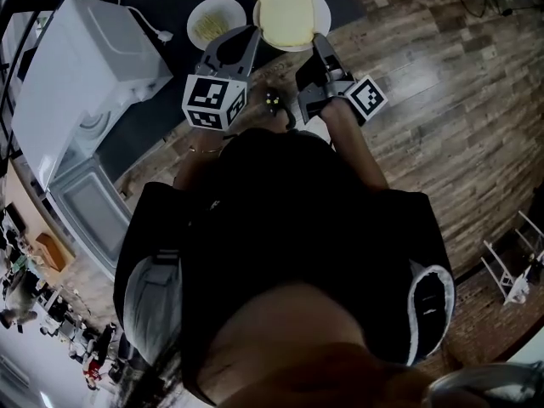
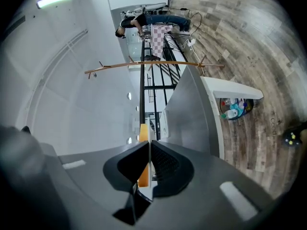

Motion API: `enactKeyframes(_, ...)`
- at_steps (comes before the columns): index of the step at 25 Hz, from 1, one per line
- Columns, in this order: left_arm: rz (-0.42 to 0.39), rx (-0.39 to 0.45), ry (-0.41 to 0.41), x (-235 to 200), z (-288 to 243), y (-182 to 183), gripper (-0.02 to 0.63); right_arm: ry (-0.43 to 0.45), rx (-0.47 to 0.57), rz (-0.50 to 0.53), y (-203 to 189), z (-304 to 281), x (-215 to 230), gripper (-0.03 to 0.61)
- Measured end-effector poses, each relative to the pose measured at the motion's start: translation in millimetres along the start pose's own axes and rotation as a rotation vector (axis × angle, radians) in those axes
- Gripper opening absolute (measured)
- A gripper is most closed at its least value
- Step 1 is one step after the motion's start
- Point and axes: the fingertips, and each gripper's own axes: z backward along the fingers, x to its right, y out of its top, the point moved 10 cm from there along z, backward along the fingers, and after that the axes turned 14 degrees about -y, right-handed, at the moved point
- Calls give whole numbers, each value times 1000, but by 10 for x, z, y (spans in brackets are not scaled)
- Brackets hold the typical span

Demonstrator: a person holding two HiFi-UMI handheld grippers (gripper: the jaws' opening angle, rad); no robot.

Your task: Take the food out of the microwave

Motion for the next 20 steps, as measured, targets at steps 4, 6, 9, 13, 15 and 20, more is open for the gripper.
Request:
enactKeyframes(4, 3, 17, 11, -142, -8, 21, 8, 0, -11, 26, 9, -137, -71, 12)
enactKeyframes(6, 8, 25, 17, -200, -17, 19, 8, 2, -15, 36, 15, -186, -93, 12)
enactKeyframes(9, 19, 28, 27, -234, -8, 11, 8, -6, -26, 42, 18, -216, -110, 12)
enactKeyframes(13, 34, 32, 51, -278, -28, 16, 8, -15, -44, 42, 74, -305, -138, 12)
enactKeyframes(15, 42, 37, 68, -297, -50, 29, 8, -19, -63, 38, 114, -353, -158, 12)
enactKeyframes(20, 66, 55, 127, -303, -147, 75, 8, -37, -126, 66, 292, -508, -212, 12)
